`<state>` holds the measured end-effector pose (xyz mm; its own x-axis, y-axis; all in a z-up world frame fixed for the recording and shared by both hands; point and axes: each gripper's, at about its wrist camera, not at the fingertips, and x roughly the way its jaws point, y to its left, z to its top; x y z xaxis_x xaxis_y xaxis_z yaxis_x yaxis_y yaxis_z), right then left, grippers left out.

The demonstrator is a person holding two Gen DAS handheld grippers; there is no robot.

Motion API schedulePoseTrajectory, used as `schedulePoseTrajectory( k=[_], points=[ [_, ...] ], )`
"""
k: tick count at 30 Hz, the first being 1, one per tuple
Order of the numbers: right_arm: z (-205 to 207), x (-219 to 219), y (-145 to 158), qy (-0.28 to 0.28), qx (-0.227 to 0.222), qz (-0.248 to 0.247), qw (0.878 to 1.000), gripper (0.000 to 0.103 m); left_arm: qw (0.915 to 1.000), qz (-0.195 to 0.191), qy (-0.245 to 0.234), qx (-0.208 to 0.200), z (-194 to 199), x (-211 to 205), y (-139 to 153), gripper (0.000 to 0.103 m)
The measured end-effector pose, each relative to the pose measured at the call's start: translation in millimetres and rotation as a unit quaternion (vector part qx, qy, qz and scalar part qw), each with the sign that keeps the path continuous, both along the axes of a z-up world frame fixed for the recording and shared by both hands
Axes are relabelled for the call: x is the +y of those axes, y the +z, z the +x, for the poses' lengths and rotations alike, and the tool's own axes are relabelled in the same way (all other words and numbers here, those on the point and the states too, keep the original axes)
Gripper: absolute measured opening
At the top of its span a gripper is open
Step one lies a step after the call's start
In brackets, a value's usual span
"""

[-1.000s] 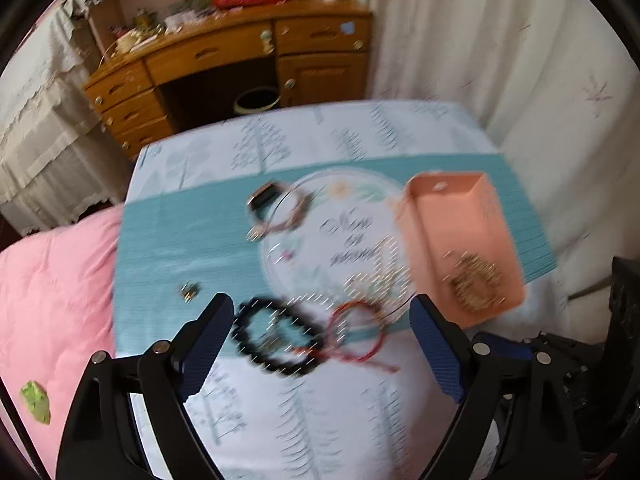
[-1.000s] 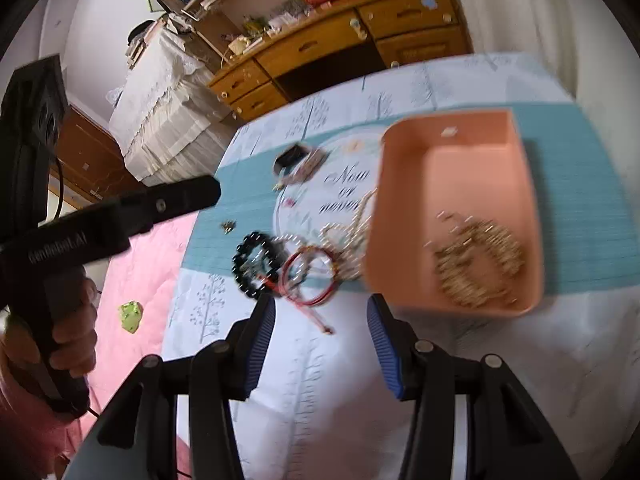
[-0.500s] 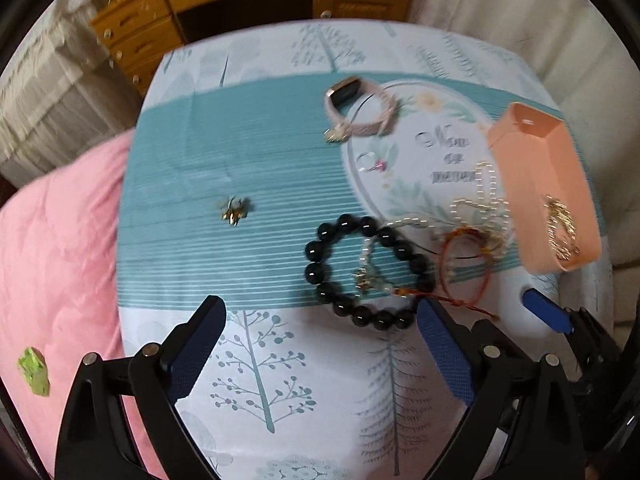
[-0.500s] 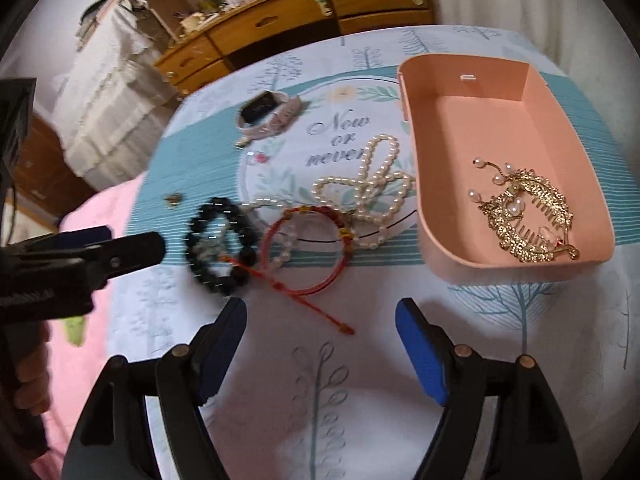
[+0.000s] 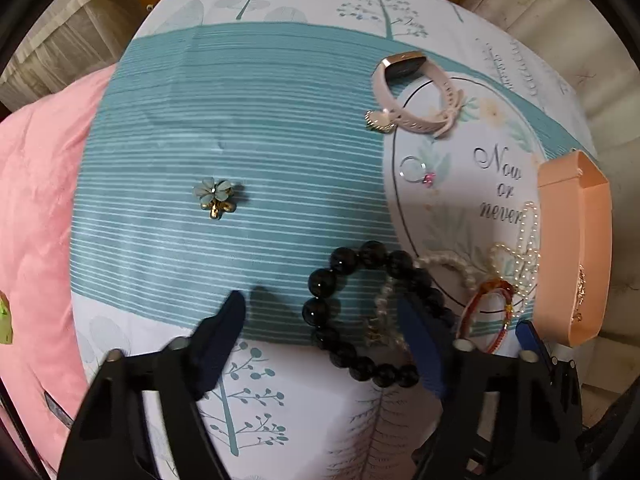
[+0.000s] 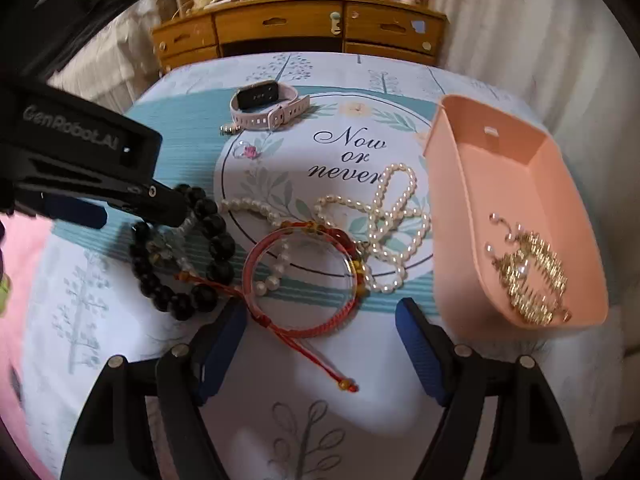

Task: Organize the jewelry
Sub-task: 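Grasp the black bead bracelet with the left tool while the right tool grasps the red bangle, then carry both bracelets into the pink box and open both tools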

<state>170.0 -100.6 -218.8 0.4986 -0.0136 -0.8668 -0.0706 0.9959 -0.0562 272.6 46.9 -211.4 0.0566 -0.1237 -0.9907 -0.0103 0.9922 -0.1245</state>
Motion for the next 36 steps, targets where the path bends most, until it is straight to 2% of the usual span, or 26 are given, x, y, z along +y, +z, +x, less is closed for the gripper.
schedulePoseTrajectory(
  k=[2, 4, 6, 8, 9, 10, 15, 17, 21, 27, 33, 36],
  points=[
    [0, 1, 0, 0.009, -0.005, 0.004, 1.0, 0.077, 1.0, -0.005, 0.005, 0.002, 0, 1, -3, 0.061],
    [0, 0, 0, 0.014, -0.008, 0.004, 1.0, 0.077, 1.0, 0.0, -0.002, -0.007, -1, -2, -3, 0.047],
    [0, 0, 0, 0.019, -0.01, 0.005, 1.0, 0.076, 0.9997, 0.01, -0.012, -0.016, -2, -6, -4, 0.039],
    [-2, 3, 1, 0.035, -0.016, 0.006, 0.999, 0.065, 0.9995, 0.014, -0.016, -0.022, -3, -7, -3, 0.026],
    [-2, 4, 2, 0.047, -0.021, 0.005, 0.999, 0.062, 0.9995, 0.013, -0.016, -0.024, -3, -8, -3, 0.017],
    [-2, 7, 2, 0.051, -0.021, 0.003, 0.998, 0.06, 0.9996, 0.006, -0.014, -0.025, -3, -7, -3, 0.013],
    [-2, 8, 2, 0.049, -0.018, 0.006, 0.999, 0.06, 0.9993, -0.022, -0.003, -0.031, -7, 2, -4, 0.013],
    [0, 6, 3, 0.04, -0.011, 0.023, 0.999, 0.06, 0.9987, -0.035, 0.006, -0.037, -11, 11, 1, 0.013],
    [-2, 3, 10, 0.036, -0.016, 0.036, 0.999, 0.06, 0.9963, -0.047, 0.016, -0.07, -10, 19, 16, 0.013],
    [-7, -6, 25, 0.04, -0.032, 0.055, 0.997, 0.06, 0.9867, -0.056, 0.013, -0.152, -22, 12, 57, 0.013],
    [-12, -18, 46, 0.049, -0.05, 0.073, 0.995, 0.06, 0.9756, -0.081, 0.016, -0.203, -42, 9, 88, 0.013],
    [-14, -25, 59, 0.055, -0.061, 0.082, 0.993, 0.06, 0.9719, -0.108, 0.021, -0.208, -52, 4, 97, 0.013]
  ],
)
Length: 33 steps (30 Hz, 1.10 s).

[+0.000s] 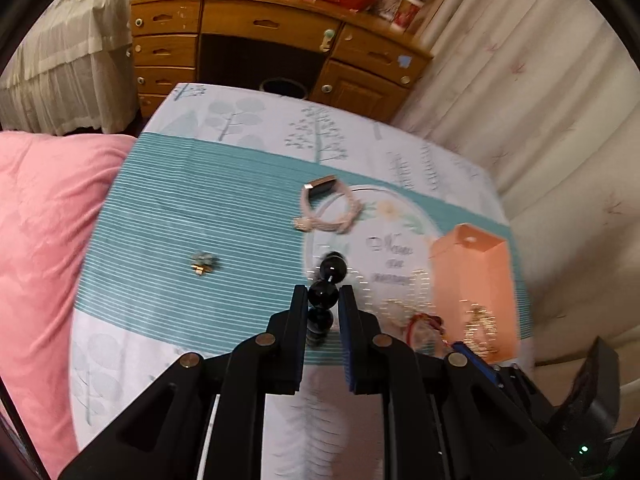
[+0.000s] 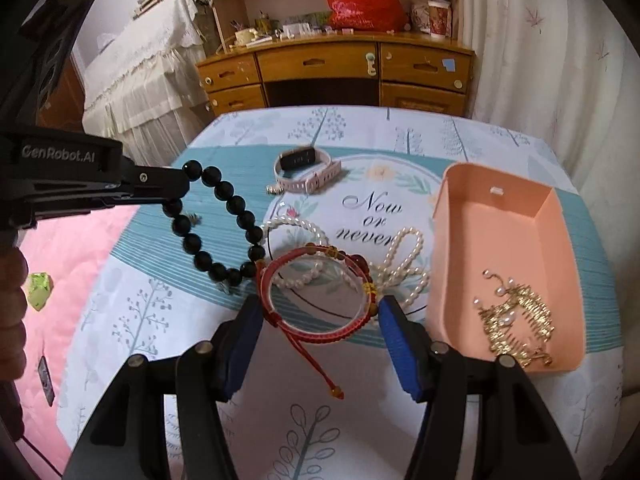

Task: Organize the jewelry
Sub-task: 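Carry both bracelets into the pink box and open both tools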

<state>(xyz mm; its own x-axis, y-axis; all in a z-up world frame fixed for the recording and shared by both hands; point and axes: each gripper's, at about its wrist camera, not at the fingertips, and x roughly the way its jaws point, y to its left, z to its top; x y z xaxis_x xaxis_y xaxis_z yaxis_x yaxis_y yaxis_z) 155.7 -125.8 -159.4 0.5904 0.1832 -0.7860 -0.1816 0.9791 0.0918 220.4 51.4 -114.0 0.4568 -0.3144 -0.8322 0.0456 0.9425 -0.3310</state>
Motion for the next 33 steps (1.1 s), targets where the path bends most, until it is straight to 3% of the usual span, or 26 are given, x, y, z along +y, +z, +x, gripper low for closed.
schedulePoseTrajectory(
  k=[7, 13, 21, 27, 33],
  points=[
    [-5, -27, 34, 0.011, -0.03, 0.022, 0.999, 0.06, 0.9965, -0.059, -0.002, -0.059, -19, -22, 39, 0.013],
    [-1, -62, 62, -0.001, -0.049, 0.038, 0.998, 0.06, 0.986, -0.115, -0.036, -0.115, -26, -54, 67, 0.013],
    [3, -113, 82, -0.011, -0.082, 0.032, 0.996, 0.06, 0.9794, -0.116, -0.083, -0.143, -28, -110, 77, 0.013],
    [13, -150, 68, -0.029, -0.069, 0.051, 0.996, 0.06, 0.9825, -0.098, -0.105, -0.119, -24, -148, 57, 0.013],
    [24, -169, 53, -0.034, -0.04, 0.069, 0.996, 0.06, 0.9885, -0.052, -0.121, -0.074, -17, -183, 35, 0.016]
  ],
)
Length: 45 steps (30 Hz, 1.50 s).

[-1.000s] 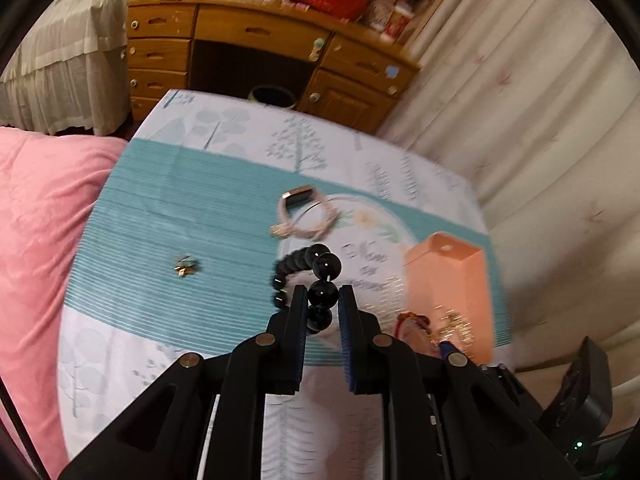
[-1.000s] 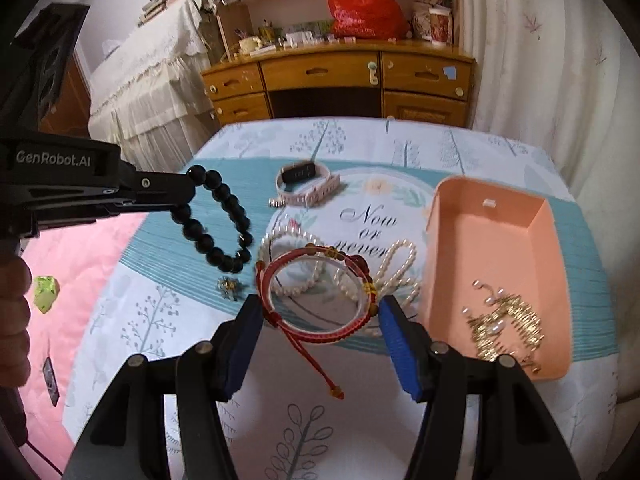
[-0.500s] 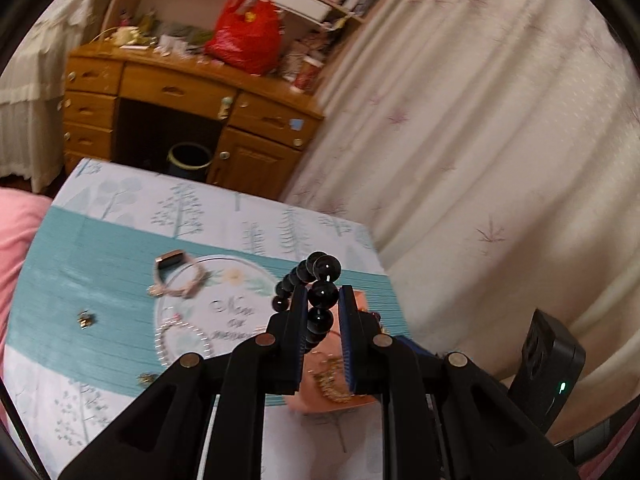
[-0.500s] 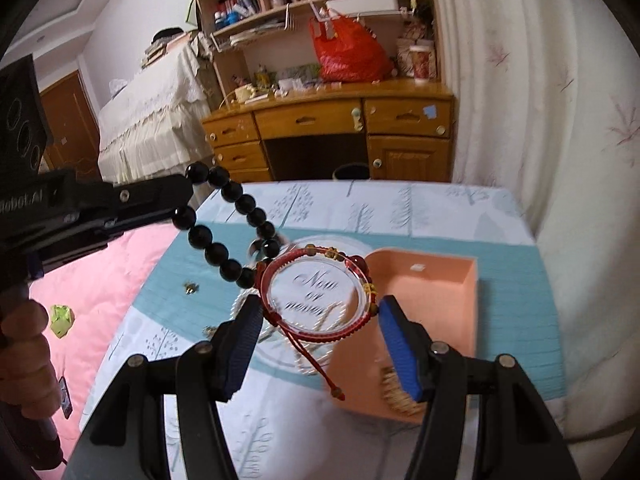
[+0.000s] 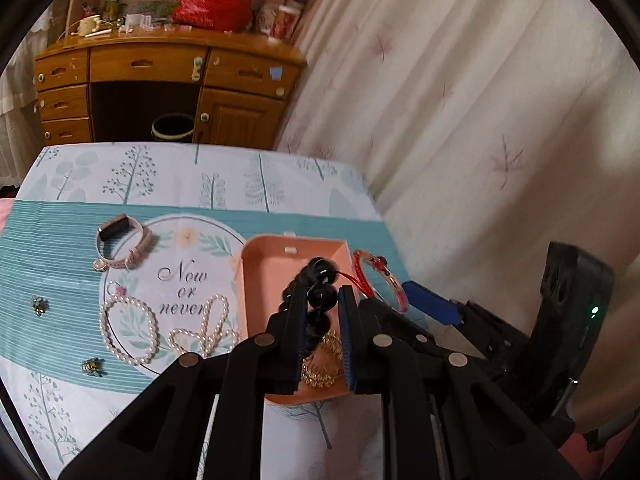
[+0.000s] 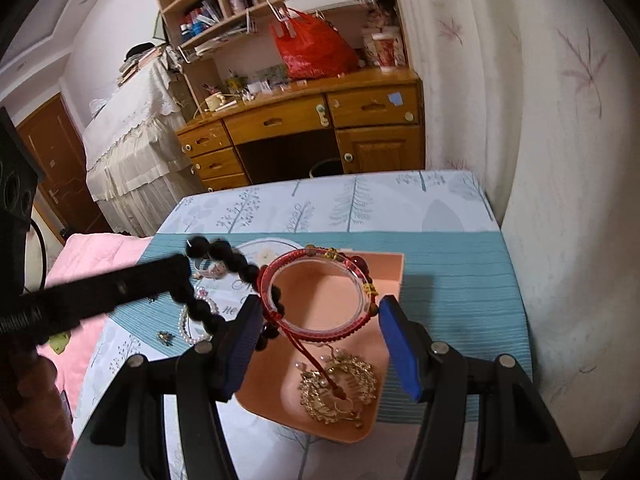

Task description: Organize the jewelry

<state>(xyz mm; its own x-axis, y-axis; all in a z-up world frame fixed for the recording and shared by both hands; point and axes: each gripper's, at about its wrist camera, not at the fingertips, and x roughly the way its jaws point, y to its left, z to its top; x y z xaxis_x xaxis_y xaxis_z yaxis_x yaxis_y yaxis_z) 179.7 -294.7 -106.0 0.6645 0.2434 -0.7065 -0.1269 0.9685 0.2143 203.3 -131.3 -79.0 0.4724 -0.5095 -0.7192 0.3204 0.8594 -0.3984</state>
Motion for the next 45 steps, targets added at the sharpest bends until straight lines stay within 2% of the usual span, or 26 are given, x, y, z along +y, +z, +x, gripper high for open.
schedulePoseTrajectory(
  k=[2, 3, 4, 9, 13, 19, 27, 33, 35, 37, 41, 45],
  points=[
    [3, 1, -5, 0.011, 0.009, 0.003, 1.0, 0.061, 0.9997, 0.023, 0.002, 0.009, 2, -7, -3, 0.044],
    [5, 2, -8, 0.014, 0.017, 0.002, 1.0, 0.061, 0.9994, 0.032, 0.004, 0.013, 4, -8, -5, 0.068],
    [8, 2, -11, 0.011, 0.028, -0.001, 1.0, 0.062, 0.999, 0.043, 0.009, 0.013, 3, -9, -6, 0.073],
    [13, -2, -20, 0.013, 0.057, 0.029, 0.998, 0.062, 0.9971, 0.059, 0.03, 0.038, 6, 3, -15, 0.077],
    [12, 0, -21, 0.023, 0.064, 0.029, 0.997, 0.063, 0.9938, 0.08, 0.052, 0.058, 4, 17, -25, 0.084],
    [11, 2, -29, 0.024, 0.097, 0.061, 0.993, 0.063, 0.9821, 0.133, 0.076, 0.11, -7, 35, -51, 0.085],
    [6, 17, -46, 0.008, 0.149, 0.131, 0.98, 0.063, 0.9643, 0.186, 0.096, 0.162, -29, 69, -84, 0.085],
    [4, 41, -65, -0.005, 0.193, 0.191, 0.962, 0.063, 0.9527, 0.209, 0.127, 0.18, -33, 106, -96, 0.085],
    [3, 49, -70, -0.012, 0.204, 0.198, 0.959, 0.063, 0.9507, 0.221, 0.125, 0.179, -32, 118, -98, 0.085],
    [2, 60, -73, -0.012, 0.206, 0.192, 0.959, 0.063, 0.948, 0.236, 0.115, 0.18, -30, 129, -102, 0.085],
    [2, 90, -66, -0.006, 0.178, 0.126, 0.976, 0.065, 0.9424, 0.275, 0.094, 0.165, -24, 151, -107, 0.085],
    [2, 125, -61, -0.007, 0.136, 0.026, 0.99, 0.069, 0.9466, 0.267, 0.072, 0.166, -15, 177, -106, 0.085]
  ],
)
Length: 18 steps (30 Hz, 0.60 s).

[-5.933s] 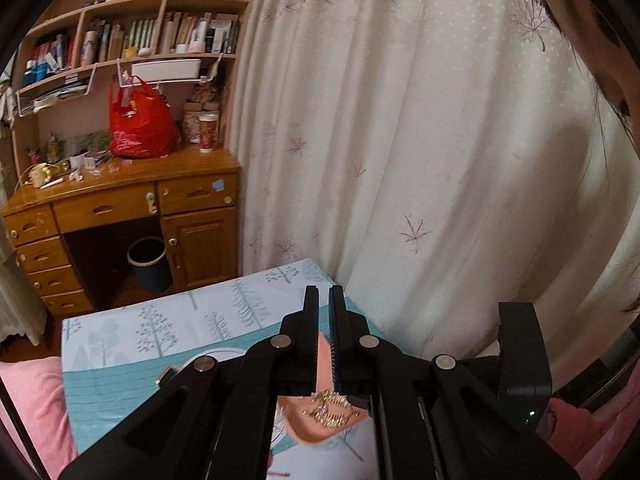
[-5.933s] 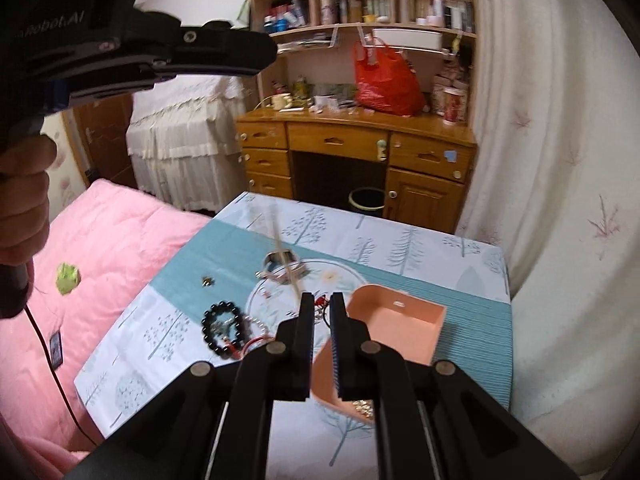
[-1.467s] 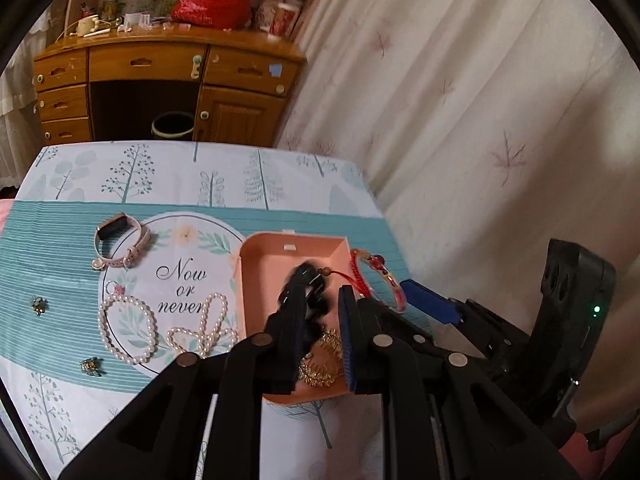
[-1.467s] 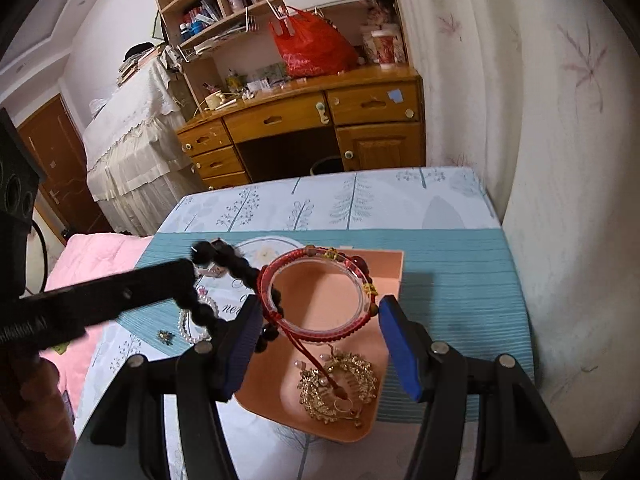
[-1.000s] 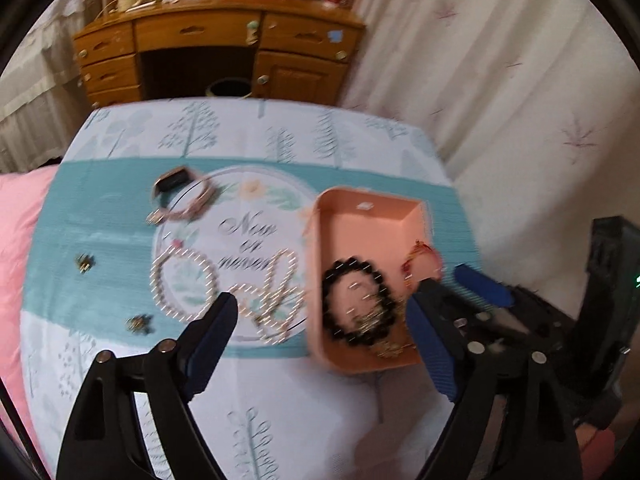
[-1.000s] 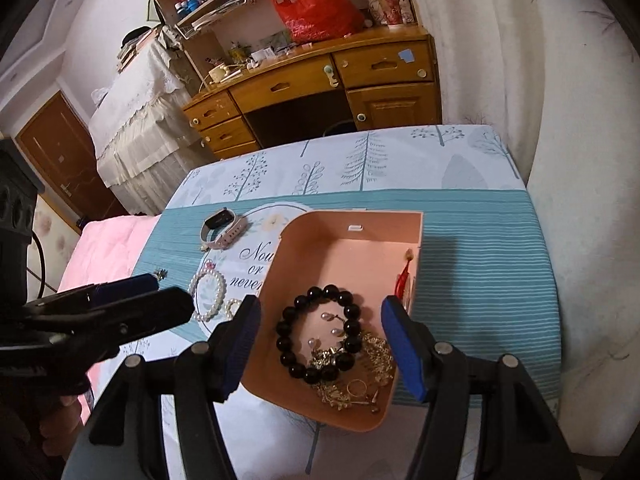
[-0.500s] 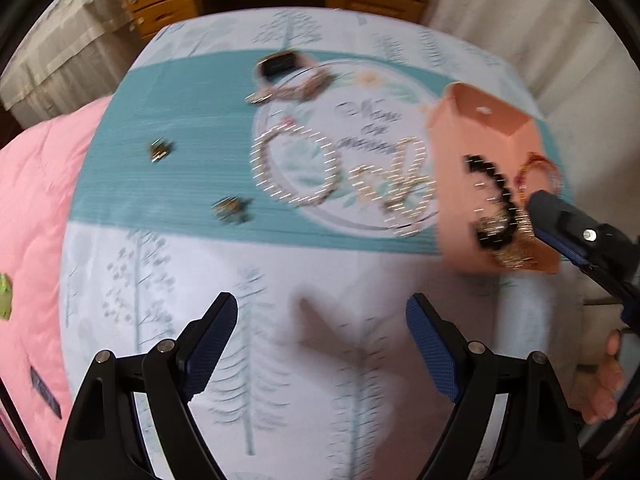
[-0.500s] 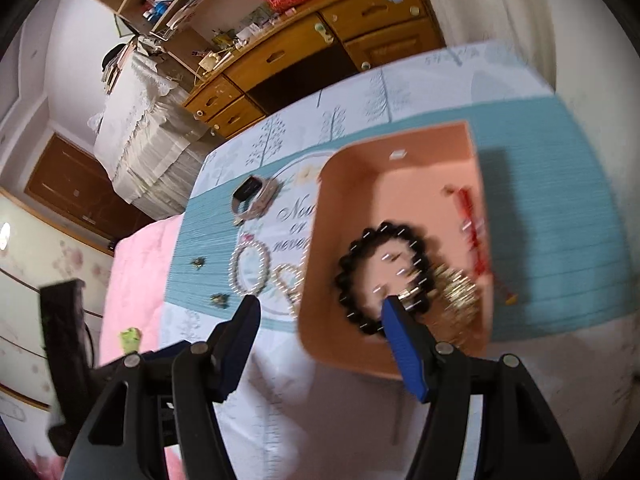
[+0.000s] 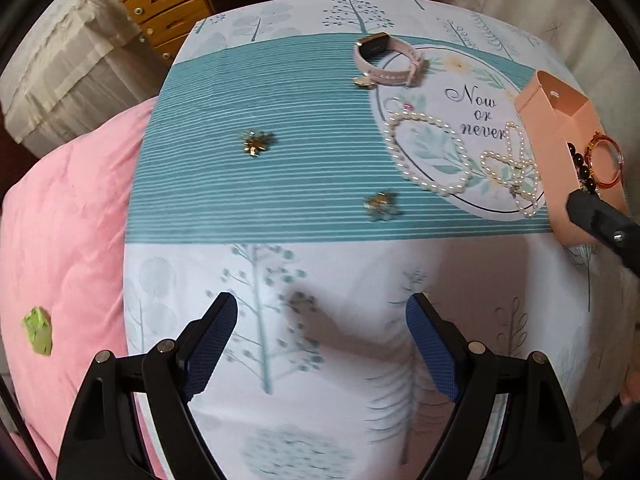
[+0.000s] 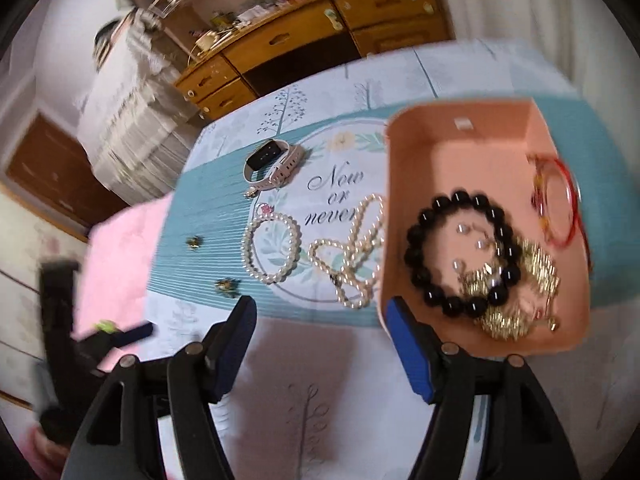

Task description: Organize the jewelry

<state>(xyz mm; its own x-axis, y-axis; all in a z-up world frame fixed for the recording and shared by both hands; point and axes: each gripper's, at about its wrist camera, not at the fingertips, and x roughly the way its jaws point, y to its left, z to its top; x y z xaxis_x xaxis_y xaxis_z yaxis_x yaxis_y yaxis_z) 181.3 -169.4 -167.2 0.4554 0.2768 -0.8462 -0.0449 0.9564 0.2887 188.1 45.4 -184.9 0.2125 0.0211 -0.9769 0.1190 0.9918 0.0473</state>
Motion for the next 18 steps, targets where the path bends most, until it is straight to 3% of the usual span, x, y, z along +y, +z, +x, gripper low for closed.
schedulePoseTrajectory(
  k=[6, 11, 15, 18],
  points=[
    [-8, 39, 0, 0.01, -0.089, -0.128, 0.988, 0.069, 0.9996, 0.017, -0.021, 0.004, 32, 35, -2, 0.085],
    [-5, 82, -18, 0.077, -0.102, -0.14, 0.982, 0.069, 0.9993, -0.007, -0.02, -0.031, 64, 56, -6, 0.085],
    [-4, 119, -30, 0.124, -0.114, -0.151, 0.974, 0.069, 0.9965, -0.051, -0.015, -0.063, 81, 67, -10, 0.085],
    [-3, 136, -35, 0.138, -0.111, -0.147, 0.973, 0.069, 0.9955, -0.055, -0.021, -0.075, 93, 64, -18, 0.082]
  ],
)
